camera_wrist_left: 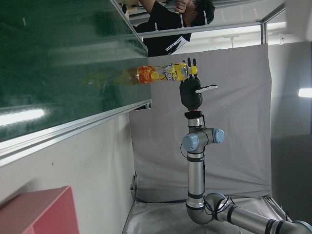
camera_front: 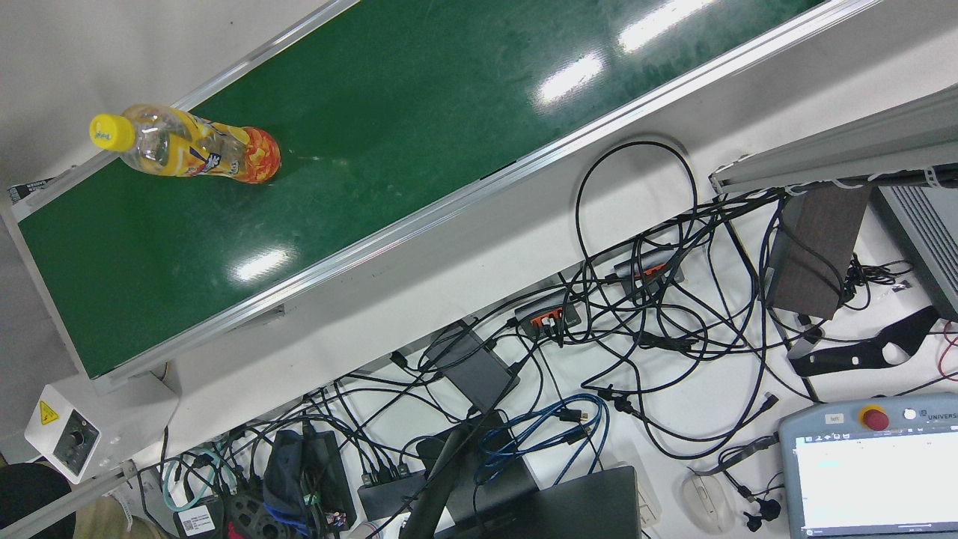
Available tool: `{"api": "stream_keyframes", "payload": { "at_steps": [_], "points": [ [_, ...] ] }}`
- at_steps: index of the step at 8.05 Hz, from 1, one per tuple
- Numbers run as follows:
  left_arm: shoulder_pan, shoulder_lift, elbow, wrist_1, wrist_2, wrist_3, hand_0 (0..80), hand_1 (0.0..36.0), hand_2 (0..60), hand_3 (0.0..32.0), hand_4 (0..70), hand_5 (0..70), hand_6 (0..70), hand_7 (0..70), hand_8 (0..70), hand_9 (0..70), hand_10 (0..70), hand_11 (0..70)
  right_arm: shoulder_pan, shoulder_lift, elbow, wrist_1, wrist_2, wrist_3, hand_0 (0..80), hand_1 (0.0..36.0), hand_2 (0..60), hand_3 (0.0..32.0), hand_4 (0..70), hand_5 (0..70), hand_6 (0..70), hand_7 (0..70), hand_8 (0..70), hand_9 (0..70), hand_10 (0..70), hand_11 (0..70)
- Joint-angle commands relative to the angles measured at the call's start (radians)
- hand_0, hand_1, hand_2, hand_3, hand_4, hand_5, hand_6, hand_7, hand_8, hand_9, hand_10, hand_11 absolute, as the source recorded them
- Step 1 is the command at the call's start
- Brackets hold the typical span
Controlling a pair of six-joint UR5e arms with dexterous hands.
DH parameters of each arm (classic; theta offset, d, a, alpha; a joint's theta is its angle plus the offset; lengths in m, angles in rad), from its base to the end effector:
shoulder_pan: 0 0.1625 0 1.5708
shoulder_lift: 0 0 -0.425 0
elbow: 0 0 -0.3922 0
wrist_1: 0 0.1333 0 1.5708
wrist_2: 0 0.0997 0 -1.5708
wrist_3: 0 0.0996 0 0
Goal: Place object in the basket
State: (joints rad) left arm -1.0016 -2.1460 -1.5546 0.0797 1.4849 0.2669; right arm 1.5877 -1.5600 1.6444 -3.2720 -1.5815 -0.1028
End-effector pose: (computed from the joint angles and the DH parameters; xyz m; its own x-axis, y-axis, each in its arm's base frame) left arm 0.2566 -0.6642 0.3538 -0.9146 -0.3537 -0.1959 -0.0076 0.4994 -0.8663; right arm 0.1405 -0.4880 0.6586 -0.9948 -0.0015 0.1020 -0.1018 -0.0464 -0.9937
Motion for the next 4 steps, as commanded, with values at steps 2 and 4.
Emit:
{"api": "stream_keyframes", "payload": {
  "at_steps": [2,4],
  "points": [
    [0.003,-0.002,0.001,0.0,-0.002,0.0,59.1,2.2,0.0,1.0,12.7,17.3,0.7,1.1,6.9,9.1,1.8,4.0,0.0,0.0,0.0,0.0,0.0,0.0,0.0,0.0,0.0,0.0,0.0,0.0,0.0,0.0,0.0,0.0,0.0,0.0],
    [0.003,-0.003,-0.001,0.0,0.0,-0.001,59.3,2.0,0.0,1.0,12.7,17.1,0.6,1.1,6.8,9.0,1.5,3.5,0.0,0.0,-0.001,0.0,0.0,0.0,0.0,0.0,0.0,0.0,0.0,0.0,0.0,0.0,0.0,0.0,0.0,0.0]
  ]
}}
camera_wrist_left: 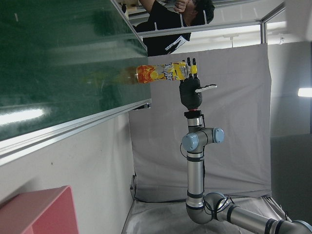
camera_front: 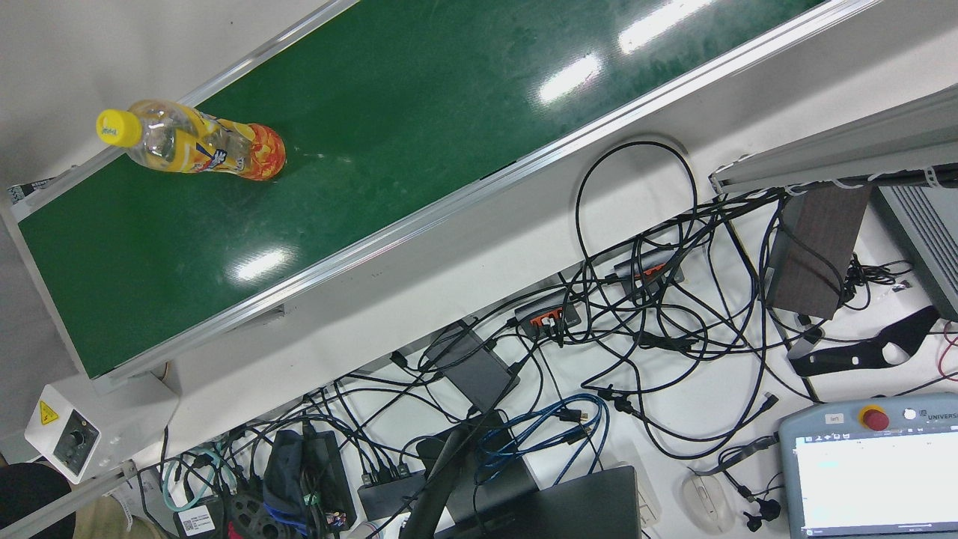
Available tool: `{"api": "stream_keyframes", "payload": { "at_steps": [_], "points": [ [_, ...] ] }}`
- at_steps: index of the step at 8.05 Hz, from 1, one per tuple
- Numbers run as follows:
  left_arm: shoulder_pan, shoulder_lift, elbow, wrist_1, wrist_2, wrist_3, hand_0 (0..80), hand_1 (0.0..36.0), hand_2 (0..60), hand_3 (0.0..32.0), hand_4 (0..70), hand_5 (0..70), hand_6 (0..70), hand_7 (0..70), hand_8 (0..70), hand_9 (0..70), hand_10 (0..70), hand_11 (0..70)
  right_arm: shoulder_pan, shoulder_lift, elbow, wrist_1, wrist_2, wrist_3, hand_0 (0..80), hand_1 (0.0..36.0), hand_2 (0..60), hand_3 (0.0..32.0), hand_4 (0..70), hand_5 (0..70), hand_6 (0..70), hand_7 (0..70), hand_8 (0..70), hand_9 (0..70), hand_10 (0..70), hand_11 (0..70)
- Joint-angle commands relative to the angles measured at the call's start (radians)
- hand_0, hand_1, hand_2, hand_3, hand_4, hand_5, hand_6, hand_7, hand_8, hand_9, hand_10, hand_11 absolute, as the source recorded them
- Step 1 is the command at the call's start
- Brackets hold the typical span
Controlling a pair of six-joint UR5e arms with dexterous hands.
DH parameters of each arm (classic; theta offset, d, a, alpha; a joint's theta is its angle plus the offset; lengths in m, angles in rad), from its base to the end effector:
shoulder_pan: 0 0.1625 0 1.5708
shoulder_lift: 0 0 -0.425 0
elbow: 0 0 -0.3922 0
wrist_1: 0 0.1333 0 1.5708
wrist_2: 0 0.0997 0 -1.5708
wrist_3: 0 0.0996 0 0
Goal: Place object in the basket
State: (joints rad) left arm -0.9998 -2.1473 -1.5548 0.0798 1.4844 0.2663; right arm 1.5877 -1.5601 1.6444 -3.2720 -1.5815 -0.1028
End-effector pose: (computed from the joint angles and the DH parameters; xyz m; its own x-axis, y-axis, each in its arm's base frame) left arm 0.2578 -0.6639 0.3528 -0.9143 -0.3550 -0.1948 -0.0096 0.5001 -0.8659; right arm 0.1405 -0.4879 0.6586 -0.9948 -0.0014 0.1020 -0.1018 -0.0465 -0.9937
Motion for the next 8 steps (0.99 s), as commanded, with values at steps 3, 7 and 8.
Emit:
{"api": "stream_keyframes", "payload": {
  "at_steps": [3,7,8],
  "points": [
    [0.001,-0.002,-0.001,0.0,0.001,-0.001,60.3,2.7,0.0,0.8,12.7,17.5,0.8,1.2,7.0,9.3,1.9,4.1,0.0,0.0,0.0,0.0,0.0,0.0,0.0,0.0,0.0,0.0,0.0,0.0,0.0,0.0,0.0,0.0,0.0,0.0],
    [0.0,-0.002,-0.011,0.003,0.001,-0.002,60.3,2.6,0.0,1.2,12.8,17.7,0.7,1.2,6.8,9.0,1.7,3.9,0.0,0.0,0.0,0.0,0.0,0.0,0.0,0.0,0.0,0.0,0.0,0.0,0.0,0.0,0.0,0.0,0.0,0.0],
    [0.0,-0.002,-0.013,0.003,0.001,-0.002,60.4,2.6,0.0,1.0,12.9,17.6,0.7,1.2,6.9,9.2,1.5,3.5,0.0,0.0,0.0,0.0,0.0,0.0,0.0,0.0,0.0,0.0,0.0,0.0,0.0,0.0,0.0,0.0,0.0,0.0]
  ]
}}
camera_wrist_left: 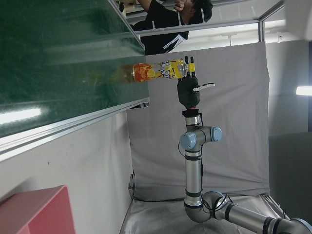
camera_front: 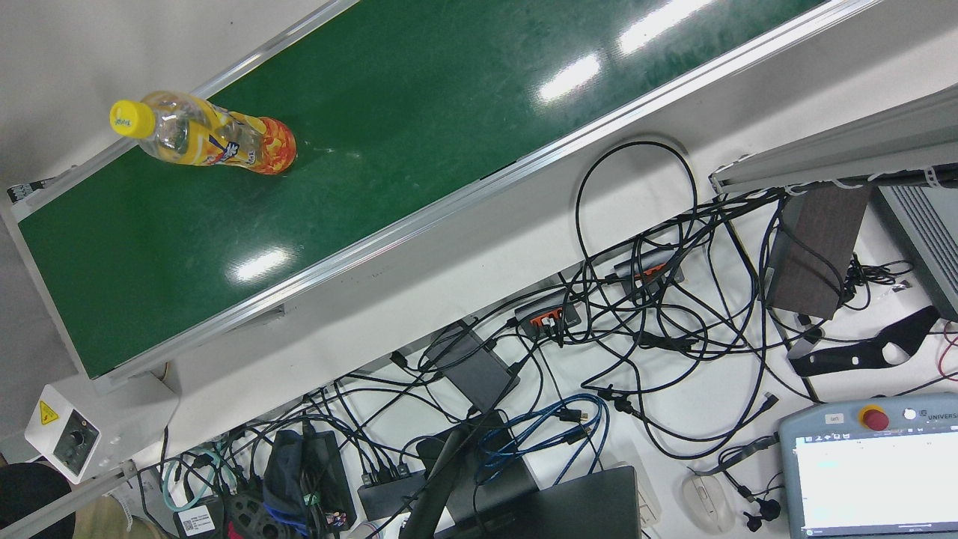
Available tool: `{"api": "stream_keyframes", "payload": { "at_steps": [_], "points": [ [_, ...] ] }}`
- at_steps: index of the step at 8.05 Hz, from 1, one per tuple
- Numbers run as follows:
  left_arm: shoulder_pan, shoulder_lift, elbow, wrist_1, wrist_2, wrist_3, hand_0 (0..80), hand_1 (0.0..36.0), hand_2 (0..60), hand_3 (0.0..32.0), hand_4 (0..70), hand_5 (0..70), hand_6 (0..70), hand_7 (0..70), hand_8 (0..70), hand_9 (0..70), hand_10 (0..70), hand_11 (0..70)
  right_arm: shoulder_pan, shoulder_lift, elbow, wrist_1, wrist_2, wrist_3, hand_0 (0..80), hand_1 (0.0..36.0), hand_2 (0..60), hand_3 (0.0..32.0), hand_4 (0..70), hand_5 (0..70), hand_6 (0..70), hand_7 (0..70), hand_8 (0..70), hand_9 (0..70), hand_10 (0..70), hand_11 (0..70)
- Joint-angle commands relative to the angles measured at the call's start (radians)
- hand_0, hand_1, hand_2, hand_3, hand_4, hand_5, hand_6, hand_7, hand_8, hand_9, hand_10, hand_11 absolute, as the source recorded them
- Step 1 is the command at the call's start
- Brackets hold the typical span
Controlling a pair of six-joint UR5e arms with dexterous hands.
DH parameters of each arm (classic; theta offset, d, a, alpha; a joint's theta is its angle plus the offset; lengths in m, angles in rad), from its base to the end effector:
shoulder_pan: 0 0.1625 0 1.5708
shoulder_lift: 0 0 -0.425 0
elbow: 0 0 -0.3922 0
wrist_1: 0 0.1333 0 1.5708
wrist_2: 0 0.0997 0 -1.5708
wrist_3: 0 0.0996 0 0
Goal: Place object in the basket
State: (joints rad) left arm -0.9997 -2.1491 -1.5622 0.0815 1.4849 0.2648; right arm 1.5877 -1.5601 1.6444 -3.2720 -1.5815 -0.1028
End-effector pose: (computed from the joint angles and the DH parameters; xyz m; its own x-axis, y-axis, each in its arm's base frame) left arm 0.2574 -0.6630 0.3484 -0.9149 -0.3550 -0.1923 -0.0146 0.5051 -0.8629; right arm 0.1405 -0.4879 0.6586 -0.9948 -0.0014 0.1020 -0.1018 -0.0465 -0.9937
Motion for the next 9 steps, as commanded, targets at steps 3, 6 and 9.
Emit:
{"api": "stream_keyframes", "payload": {
  "at_steps": [3,6,9],
  "points": [
    [0.0,0.0,-0.006,0.001,0.0,0.001,60.4,2.6,0.0,1.2,12.8,17.4,0.7,1.1,7.0,9.2,1.4,3.3,0.0,0.0,0.0,0.0,0.0,0.0,0.0,0.0,0.0,0.0,0.0,0.0,0.0,0.0,0.0,0.0,0.0,0.0],
    [-0.002,0.0,-0.006,0.001,0.0,-0.001,59.2,2.0,0.0,1.2,12.8,17.6,0.6,0.9,6.7,8.9,1.2,3.1,0.002,0.0,0.0,0.0,0.0,0.0,0.0,0.0,0.0,0.0,0.0,0.0,0.0,0.0,0.0,0.0,0.0,0.0],
    [-0.001,0.0,-0.013,0.004,0.0,-0.001,59.4,2.0,0.0,1.2,12.8,17.4,0.6,0.9,6.6,8.6,1.1,2.9,0.002,0.0,0.0,0.0,0.0,0.0,0.0,0.0,0.0,0.0,0.0,0.0,0.0,0.0,0.0,0.0,0.0,0.0]
  ]
}}
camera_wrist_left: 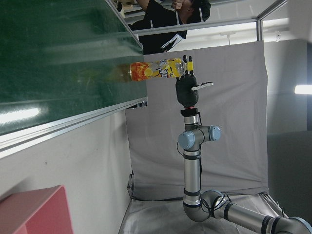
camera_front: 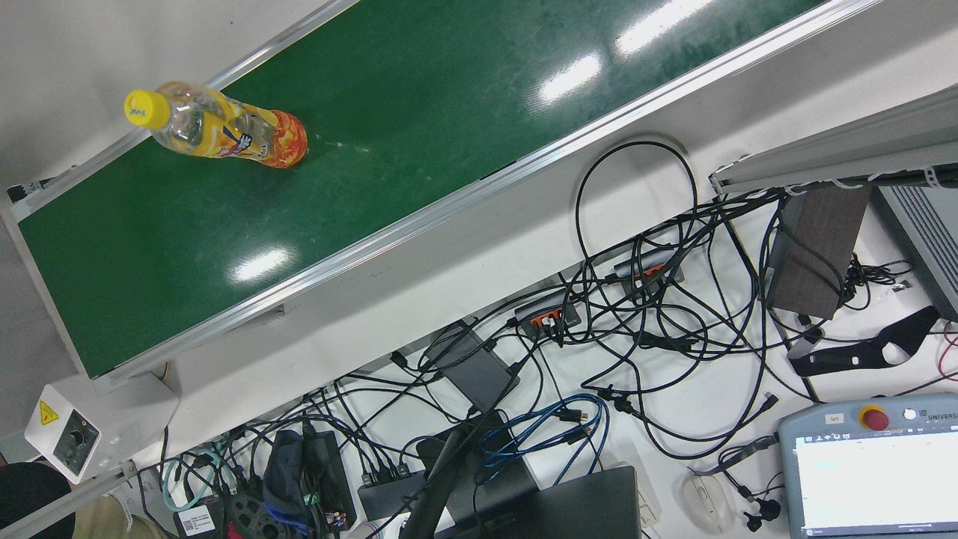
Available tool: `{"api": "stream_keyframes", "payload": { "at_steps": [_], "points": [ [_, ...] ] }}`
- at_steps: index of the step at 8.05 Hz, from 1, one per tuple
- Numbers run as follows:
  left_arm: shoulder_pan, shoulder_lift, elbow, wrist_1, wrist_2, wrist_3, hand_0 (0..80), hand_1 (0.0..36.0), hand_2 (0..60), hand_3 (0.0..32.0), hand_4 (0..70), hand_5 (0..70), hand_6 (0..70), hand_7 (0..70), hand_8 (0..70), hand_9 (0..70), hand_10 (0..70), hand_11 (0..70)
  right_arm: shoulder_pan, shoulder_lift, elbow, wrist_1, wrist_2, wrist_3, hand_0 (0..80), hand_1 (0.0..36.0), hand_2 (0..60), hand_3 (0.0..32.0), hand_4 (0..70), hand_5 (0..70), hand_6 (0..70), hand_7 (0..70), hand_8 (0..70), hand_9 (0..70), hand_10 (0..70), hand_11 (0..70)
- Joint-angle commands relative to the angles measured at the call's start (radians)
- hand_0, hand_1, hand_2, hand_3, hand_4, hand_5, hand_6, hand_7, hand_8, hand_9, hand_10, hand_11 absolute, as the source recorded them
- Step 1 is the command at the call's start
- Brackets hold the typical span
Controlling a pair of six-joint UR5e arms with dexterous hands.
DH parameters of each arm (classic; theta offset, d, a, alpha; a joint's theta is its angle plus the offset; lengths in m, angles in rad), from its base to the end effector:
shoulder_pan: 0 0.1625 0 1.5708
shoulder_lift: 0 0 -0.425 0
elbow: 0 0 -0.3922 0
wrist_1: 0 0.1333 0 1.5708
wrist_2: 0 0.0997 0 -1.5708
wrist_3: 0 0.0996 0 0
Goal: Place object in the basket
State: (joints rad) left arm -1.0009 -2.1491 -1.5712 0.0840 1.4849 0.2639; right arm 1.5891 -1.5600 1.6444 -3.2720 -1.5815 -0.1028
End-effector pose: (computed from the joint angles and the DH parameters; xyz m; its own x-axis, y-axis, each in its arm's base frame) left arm 0.2557 -0.6620 0.3445 -0.9160 -0.3533 -0.1903 -0.0179 0.5095 -0.8603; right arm 0.1412 -0.4878 0.6586 -0.9948 -0.0029 0.1020 -0.1018 -0.0465 -0.9937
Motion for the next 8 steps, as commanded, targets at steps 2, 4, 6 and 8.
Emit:
{"api": "stream_keyframes", "payload": {
  "at_steps": [2,4,6,8],
  "points": [
    [-0.001,0.0,-0.006,0.002,0.0,0.0,59.6,2.0,0.0,1.0,12.9,17.4,0.5,0.9,6.7,8.7,1.1,2.9,-0.001,0.0,0.0,0.0,0.0,0.0,0.0,0.0,0.0,0.0,0.0,0.0,0.0,0.0,0.0,0.0,0.0,0.0],
    [-0.001,0.0,-0.006,0.002,0.0,0.0,58.9,1.7,0.0,1.2,12.9,17.5,0.5,0.9,6.9,9.0,1.3,3.1,0.0,0.0,0.0,0.0,0.0,0.0,0.0,0.0,0.0,0.0,0.0,0.0,0.0,0.0,0.0,0.0,0.0,0.0],
    [-0.001,0.002,-0.015,0.003,0.002,0.0,59.1,1.8,0.0,0.6,13.0,17.9,0.6,1.0,7.0,9.0,1.2,3.0,0.0,0.0,0.0,0.0,0.0,0.0,0.0,0.0,0.0,0.0,0.0,0.0,0.0,0.0,0.0,0.0,0.0,0.0],
    [0.001,0.002,-0.016,0.005,0.0,0.0,59.1,1.8,0.0,0.4,13.2,17.6,0.7,1.0,7.1,9.2,1.0,2.7,-0.001,0.0,0.0,0.0,0.0,0.0,0.0,0.0,0.0,0.0,0.0,0.0,0.0,0.0,0.0,0.0,0.0,0.0]
  ]
}}
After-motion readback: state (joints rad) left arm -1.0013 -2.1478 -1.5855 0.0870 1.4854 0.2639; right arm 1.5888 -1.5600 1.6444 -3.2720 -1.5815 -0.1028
